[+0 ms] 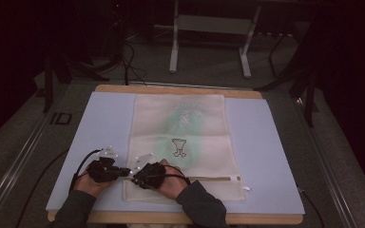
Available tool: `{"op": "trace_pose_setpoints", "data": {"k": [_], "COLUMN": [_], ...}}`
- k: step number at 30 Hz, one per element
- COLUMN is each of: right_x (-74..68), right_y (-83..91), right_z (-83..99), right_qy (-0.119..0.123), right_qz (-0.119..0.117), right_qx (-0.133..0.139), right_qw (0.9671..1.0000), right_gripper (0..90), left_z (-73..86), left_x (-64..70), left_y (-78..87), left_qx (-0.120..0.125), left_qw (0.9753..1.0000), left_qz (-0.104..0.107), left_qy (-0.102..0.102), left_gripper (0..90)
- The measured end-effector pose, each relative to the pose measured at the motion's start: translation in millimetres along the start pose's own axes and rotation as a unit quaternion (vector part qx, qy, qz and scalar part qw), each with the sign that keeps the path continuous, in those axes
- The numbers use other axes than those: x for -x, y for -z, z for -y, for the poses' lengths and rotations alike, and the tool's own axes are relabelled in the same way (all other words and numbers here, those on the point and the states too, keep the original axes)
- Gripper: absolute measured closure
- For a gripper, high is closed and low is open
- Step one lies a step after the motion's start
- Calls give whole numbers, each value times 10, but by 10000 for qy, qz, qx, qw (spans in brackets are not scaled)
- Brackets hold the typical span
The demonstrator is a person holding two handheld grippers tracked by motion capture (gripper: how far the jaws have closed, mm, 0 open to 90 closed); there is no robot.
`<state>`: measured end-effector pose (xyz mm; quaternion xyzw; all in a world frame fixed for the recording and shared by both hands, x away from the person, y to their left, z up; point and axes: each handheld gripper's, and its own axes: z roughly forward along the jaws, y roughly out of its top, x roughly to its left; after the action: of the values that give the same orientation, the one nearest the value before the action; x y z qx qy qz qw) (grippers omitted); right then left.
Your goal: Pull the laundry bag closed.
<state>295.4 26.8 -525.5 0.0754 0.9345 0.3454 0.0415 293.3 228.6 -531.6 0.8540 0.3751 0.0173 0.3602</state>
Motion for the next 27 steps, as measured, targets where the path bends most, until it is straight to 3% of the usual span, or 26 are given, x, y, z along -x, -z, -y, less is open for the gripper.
{"op": "trace_pose_setpoints", "data": {"k": [27], "right_x": [42], "right_y": [212], "right_z": [131], "right_qy": [91], "right_qz": [42], "right_qx": [-341], "right_qw": [9994], "right_gripper": [820], "left_z": [5], "left_x": [2], "left_y": [0], "left_qx": [18], "left_qw": [10000], "left_qz": [-4], "left_qy": [0], "left_gripper": [900]}}
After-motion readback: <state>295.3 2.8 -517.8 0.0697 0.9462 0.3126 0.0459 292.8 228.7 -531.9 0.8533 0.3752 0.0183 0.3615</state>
